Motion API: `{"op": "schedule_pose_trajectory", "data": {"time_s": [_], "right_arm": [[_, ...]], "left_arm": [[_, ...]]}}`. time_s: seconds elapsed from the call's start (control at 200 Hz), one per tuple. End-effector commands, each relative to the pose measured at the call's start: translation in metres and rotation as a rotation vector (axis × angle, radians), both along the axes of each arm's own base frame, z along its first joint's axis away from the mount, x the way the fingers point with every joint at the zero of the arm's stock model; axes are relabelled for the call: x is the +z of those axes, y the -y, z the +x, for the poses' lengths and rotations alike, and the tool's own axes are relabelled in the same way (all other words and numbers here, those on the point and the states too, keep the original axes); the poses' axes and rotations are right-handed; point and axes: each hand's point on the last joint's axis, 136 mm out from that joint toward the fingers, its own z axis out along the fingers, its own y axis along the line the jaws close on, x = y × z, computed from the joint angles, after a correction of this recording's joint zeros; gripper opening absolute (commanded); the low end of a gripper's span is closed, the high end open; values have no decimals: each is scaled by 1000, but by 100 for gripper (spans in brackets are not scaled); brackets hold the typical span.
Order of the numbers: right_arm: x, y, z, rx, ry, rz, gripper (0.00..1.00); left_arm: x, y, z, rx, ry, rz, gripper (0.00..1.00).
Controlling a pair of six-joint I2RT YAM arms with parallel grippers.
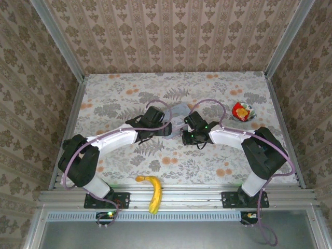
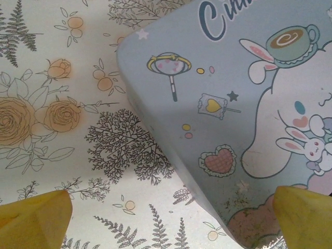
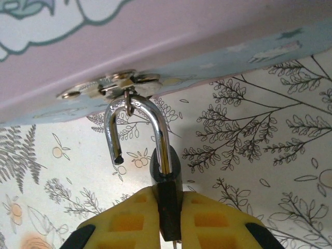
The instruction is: Unlock the padlock with the key
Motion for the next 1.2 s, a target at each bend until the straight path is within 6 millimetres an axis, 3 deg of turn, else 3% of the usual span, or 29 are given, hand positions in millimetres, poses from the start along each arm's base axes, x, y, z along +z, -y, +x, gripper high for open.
{"op": "schedule_pose_trajectory", "data": {"time_s": [0.0, 0.155, 0.68, 1.195], "right_arm": [[18, -8, 2, -43, 20, 76, 3], [20, -6, 1, -91, 13, 106, 2], [24, -13, 2, -202, 38, 262, 0], [35, -8, 11, -279, 104, 319, 0]], "left_arm": [[2, -6, 7, 48, 37, 32, 100], [8, -9, 15, 76, 75, 74, 100], [7, 13, 18, 38, 88, 100, 100], [-14, 8, 7, 22, 43, 169, 100]]}}
